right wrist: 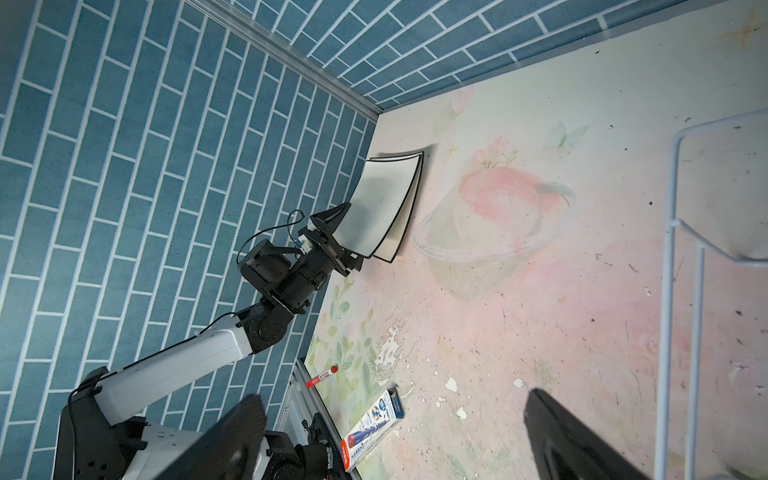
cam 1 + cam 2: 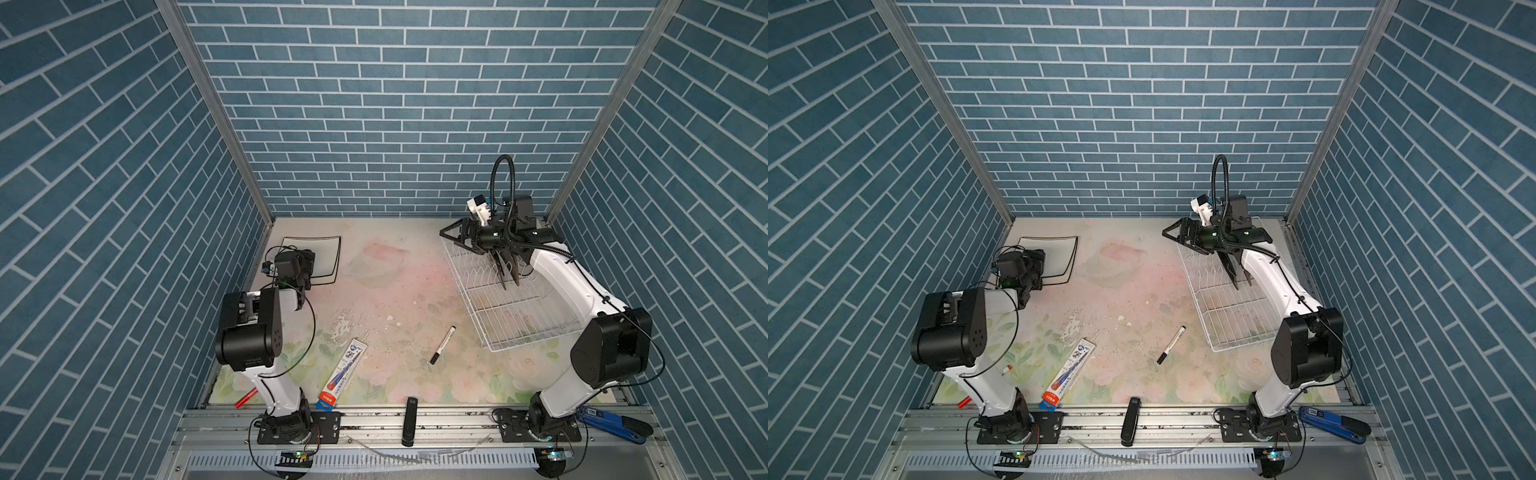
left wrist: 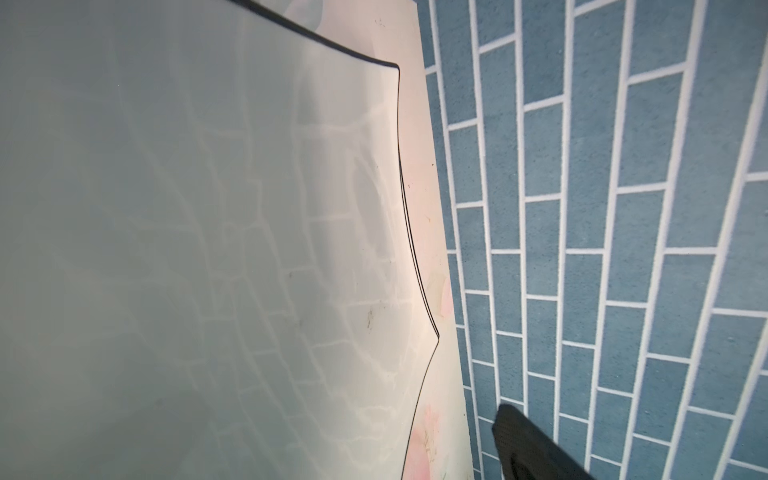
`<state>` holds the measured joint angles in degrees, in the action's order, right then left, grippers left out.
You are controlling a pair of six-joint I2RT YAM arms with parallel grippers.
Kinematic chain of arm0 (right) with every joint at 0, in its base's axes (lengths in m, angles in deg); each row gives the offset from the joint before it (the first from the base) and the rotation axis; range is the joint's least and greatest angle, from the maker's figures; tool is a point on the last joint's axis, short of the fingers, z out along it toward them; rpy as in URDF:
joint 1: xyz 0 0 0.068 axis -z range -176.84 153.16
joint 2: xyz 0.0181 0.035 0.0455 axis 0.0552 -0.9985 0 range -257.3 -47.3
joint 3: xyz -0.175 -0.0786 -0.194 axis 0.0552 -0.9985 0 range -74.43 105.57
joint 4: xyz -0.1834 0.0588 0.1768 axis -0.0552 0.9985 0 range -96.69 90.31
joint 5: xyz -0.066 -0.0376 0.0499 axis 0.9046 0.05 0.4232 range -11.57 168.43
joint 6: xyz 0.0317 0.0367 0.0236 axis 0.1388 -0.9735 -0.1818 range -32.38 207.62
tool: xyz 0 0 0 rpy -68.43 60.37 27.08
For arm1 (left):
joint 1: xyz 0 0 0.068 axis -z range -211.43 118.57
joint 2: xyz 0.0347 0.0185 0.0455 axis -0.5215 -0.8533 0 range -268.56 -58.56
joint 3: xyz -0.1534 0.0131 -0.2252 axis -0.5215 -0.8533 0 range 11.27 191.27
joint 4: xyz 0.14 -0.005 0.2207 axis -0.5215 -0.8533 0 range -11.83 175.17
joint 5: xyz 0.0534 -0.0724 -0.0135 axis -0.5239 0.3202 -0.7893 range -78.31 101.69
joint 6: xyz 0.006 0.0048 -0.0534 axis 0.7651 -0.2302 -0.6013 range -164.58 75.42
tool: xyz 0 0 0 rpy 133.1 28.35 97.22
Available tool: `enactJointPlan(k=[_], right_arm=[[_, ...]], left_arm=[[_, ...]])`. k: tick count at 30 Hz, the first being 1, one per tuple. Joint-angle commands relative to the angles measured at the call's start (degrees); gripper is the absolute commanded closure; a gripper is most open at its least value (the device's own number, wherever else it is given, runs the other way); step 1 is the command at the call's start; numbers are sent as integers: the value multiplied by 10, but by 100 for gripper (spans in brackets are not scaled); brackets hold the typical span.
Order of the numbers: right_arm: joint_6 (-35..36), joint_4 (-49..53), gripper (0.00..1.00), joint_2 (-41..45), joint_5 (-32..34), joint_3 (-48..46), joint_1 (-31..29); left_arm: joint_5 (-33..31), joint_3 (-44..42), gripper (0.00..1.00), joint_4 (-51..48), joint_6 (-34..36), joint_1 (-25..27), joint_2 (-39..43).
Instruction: Unload the plates from the dish rack
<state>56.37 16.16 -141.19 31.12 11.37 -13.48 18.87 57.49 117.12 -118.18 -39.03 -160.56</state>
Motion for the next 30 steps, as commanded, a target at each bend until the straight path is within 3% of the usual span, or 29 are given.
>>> enactJointPlan(k=[1,30], right_arm=[[-1,-6,2,20,4,-9,2],[-4,-7,2,23,6,-6,3]], left_arm=[[9,27,8,-2,19,1,11],[-1,45,0,-106,58,0,30]])
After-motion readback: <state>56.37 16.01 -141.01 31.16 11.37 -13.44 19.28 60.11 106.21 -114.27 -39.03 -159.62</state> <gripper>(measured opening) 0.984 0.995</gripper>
